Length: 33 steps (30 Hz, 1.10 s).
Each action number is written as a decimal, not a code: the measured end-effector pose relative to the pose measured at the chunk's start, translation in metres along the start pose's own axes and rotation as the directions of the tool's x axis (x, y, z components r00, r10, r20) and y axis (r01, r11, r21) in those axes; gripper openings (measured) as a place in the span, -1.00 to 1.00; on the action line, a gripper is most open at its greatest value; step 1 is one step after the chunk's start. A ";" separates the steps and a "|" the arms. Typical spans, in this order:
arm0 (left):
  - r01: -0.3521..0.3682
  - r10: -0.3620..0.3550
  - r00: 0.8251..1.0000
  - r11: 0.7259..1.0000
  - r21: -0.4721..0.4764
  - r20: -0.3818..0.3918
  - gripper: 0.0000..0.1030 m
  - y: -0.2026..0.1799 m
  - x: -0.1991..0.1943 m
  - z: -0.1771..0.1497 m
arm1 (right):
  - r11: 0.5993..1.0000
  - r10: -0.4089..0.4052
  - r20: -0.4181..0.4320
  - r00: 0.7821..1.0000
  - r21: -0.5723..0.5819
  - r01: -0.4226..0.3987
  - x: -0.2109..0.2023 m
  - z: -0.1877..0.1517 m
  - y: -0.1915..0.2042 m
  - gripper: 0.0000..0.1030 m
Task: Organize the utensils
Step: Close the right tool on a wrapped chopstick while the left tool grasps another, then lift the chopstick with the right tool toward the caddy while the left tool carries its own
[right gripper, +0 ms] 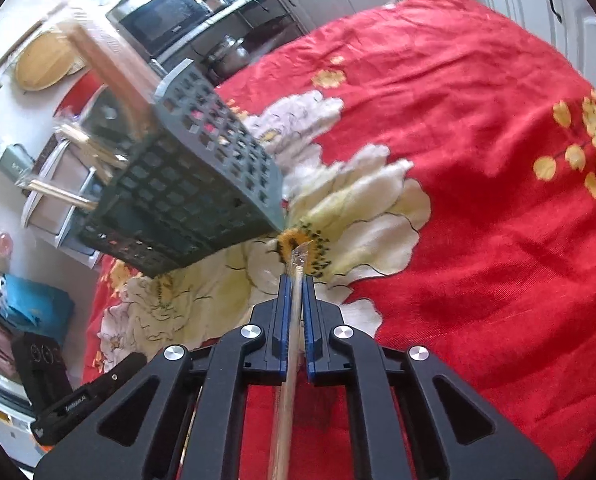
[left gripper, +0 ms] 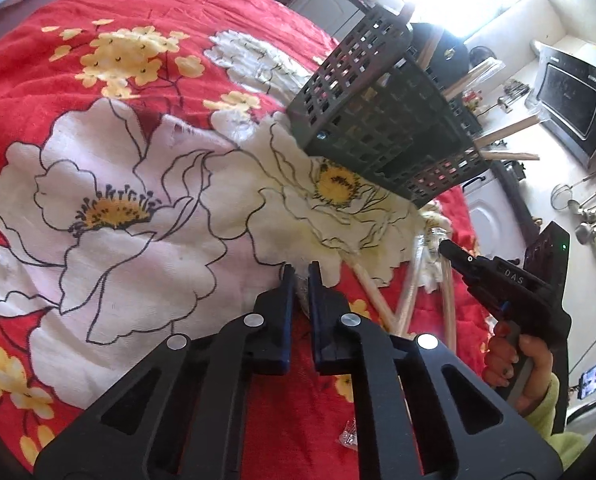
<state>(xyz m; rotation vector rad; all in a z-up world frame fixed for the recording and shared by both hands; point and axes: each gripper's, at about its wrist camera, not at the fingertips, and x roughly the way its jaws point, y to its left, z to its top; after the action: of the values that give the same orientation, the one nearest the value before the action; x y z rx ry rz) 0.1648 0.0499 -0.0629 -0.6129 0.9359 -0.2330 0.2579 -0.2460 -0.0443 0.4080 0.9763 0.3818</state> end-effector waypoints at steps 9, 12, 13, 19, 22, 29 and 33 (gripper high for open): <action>-0.002 -0.002 0.993 0.999 0.036 0.117 -0.94 -0.015 -0.032 0.023 | 0.995 0.039 0.058 0.998 -0.089 -0.034 -0.026 0.004 0.027 -0.89; -0.012 0.006 0.988 0.999 0.033 0.154 -0.95 -0.014 -0.041 0.032 | 0.992 0.051 0.073 0.996 -0.118 -0.042 -0.032 0.005 0.037 -0.89; -0.016 0.010 0.986 0.999 0.033 0.167 -0.95 -0.014 -0.044 0.036 | 0.990 0.055 0.079 0.995 -0.131 -0.045 -0.036 0.004 0.040 -0.89; 0.006 -0.018 0.977 0.998 0.058 0.214 -0.95 -0.025 -0.062 0.048 | 0.981 0.081 0.113 0.990 -0.186 -0.059 -0.051 0.006 0.058 -0.89; 0.027 -0.044 0.975 0.996 0.084 0.218 -0.95 -0.036 -0.066 0.048 | 0.977 0.094 0.128 0.987 -0.203 -0.067 -0.058 0.007 0.064 -0.89; 0.064 -0.097 0.968 0.987 0.147 0.233 -0.96 -0.063 -0.073 0.047 | 0.968 0.119 0.158 0.980 -0.239 -0.079 -0.073 0.009 0.076 -0.89; 0.076 -0.119 0.962 0.981 0.179 0.245 -0.96 -0.077 -0.078 0.049 | 0.962 0.134 0.176 0.975 -0.258 -0.086 -0.082 0.010 0.083 -0.89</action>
<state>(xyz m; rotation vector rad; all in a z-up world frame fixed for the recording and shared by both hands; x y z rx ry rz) 0.1646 0.0419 0.0572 -0.5189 0.6304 -0.3108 0.2141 -0.2162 0.0597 0.2647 0.7079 0.5498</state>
